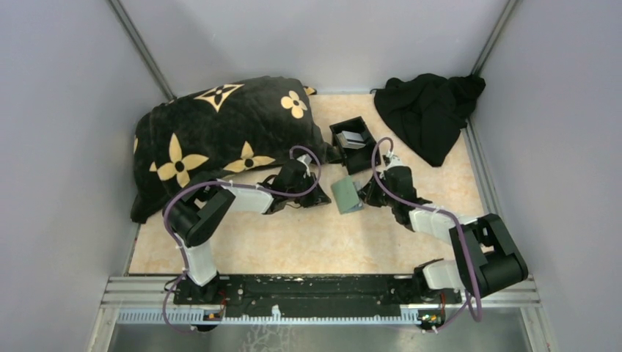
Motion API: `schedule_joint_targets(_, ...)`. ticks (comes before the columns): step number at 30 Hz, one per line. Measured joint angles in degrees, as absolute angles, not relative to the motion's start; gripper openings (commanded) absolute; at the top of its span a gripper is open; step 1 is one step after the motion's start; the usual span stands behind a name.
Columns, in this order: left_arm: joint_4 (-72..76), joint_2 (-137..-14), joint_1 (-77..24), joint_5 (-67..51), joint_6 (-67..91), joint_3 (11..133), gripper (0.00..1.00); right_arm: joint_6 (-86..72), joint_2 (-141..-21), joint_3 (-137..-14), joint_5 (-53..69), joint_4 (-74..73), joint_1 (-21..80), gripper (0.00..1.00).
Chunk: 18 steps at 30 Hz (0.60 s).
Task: Put the credit cards into the card holder
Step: Open the card holder at the center of the board.
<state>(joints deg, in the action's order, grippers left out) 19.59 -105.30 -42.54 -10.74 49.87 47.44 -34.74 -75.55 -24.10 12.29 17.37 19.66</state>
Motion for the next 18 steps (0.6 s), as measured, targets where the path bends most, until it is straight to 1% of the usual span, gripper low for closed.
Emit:
schedule_joint_targets(2, 19.2, -106.2, -42.4, -10.9, 49.8, 48.7, 0.17, -34.2, -75.5, -24.1, 12.1, 17.3, 20.4, 0.0)
schedule_joint_targets(6, 18.9, -109.1, -42.3, -12.1, 49.8, 52.0, 0.14, -32.8, -75.5, -25.0, 11.5, 16.6, 22.2, 0.0)
schedule_joint_targets(12, 17.8, -110.3, -42.1, -13.2, 49.6, 53.8, 0.14, -29.8, -75.5, -27.6, 8.6, 13.9, 25.6, 0.0)
schedule_joint_targets(18, 17.9, -110.4, -42.0, -13.7, 49.6, 53.8, 0.14, -26.5, -75.5, -31.7, 4.3, 10.3, 31.2, 0.0)
